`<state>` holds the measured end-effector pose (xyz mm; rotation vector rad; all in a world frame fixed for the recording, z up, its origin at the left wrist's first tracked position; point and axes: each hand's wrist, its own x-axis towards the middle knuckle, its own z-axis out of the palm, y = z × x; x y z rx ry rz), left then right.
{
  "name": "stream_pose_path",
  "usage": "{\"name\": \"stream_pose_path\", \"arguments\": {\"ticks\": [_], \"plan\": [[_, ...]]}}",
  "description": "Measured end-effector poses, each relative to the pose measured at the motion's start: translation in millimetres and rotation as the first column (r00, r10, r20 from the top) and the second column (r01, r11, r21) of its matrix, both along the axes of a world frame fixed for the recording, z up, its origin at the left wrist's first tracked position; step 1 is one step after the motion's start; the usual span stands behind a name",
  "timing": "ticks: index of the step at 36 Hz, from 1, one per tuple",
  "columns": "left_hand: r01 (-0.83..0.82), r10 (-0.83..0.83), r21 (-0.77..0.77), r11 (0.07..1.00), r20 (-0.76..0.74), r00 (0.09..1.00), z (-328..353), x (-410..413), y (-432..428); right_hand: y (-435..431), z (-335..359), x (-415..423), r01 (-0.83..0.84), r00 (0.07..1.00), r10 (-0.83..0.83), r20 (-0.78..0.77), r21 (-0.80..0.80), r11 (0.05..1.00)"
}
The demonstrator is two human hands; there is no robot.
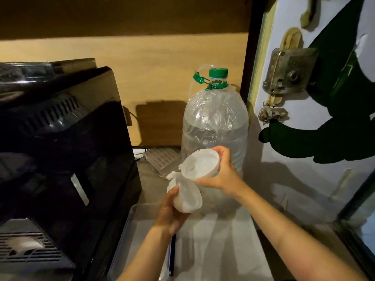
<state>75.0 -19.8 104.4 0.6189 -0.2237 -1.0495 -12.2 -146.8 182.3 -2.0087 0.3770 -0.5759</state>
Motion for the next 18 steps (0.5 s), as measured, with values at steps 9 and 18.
{"name": "stream_pose_path", "arguments": {"ticks": [9, 18], "plan": [[-0.020, 0.029, -0.107, 0.994, 0.085, 0.996, 10, -4, -5, 14, -22, 7, -0.095, 0.990, 0.055, 0.127, 0.339, 0.936], [-0.050, 0.056, -0.131, 0.990, 0.039, 0.998, 7, 0, -3, 24, -34, 9, -0.166, 0.986, 0.153, 0.062, 0.378, 0.911]]}}
